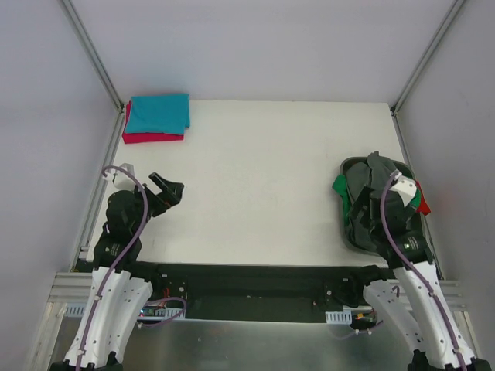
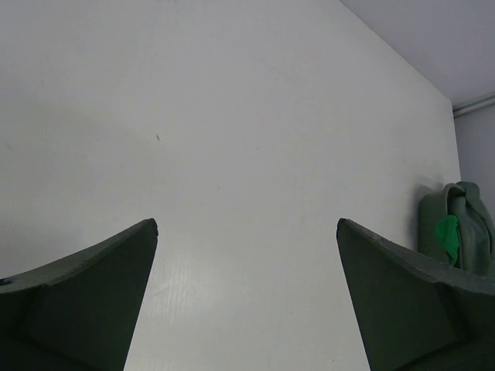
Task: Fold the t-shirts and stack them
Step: Grab crumpled tshirt from bin with the right arm, then move the tshirt to the center of the board
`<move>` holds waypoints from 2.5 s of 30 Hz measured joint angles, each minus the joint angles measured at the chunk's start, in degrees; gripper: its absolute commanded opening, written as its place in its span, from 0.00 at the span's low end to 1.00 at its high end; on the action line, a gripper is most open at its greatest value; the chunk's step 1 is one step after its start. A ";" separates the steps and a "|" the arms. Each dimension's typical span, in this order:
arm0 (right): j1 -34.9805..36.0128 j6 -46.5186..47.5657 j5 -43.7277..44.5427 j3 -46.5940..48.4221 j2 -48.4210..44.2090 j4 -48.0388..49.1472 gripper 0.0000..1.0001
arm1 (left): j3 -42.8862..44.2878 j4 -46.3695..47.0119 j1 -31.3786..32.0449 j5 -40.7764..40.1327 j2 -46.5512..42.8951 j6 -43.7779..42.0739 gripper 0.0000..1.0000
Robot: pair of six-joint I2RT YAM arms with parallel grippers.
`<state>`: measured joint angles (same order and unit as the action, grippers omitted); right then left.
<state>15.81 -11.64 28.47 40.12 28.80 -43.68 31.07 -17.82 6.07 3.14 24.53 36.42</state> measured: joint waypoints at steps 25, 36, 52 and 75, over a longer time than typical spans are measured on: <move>-20.26 3.76 -17.22 0.96 33.94 19.54 0.01 | -2.62 3.89 0.00 2.78 0.96 -4.98 0.99; -21.88 4.70 -20.55 -0.94 18.05 20.39 0.01 | -2.62 3.89 0.00 2.86 0.96 -5.75 0.99; -8.44 1.11 -46.80 48.09 24.46 16.20 0.01 | -2.62 3.89 0.00 4.02 2.49 -5.77 0.99; 16.00 1.44 -30.10 37.35 29.77 22.95 0.09 | -2.67 3.91 0.00 1.46 3.10 -5.05 0.99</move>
<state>31.81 -10.20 -1.63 77.47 58.57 -20.73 28.40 -13.91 6.07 4.60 27.64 31.38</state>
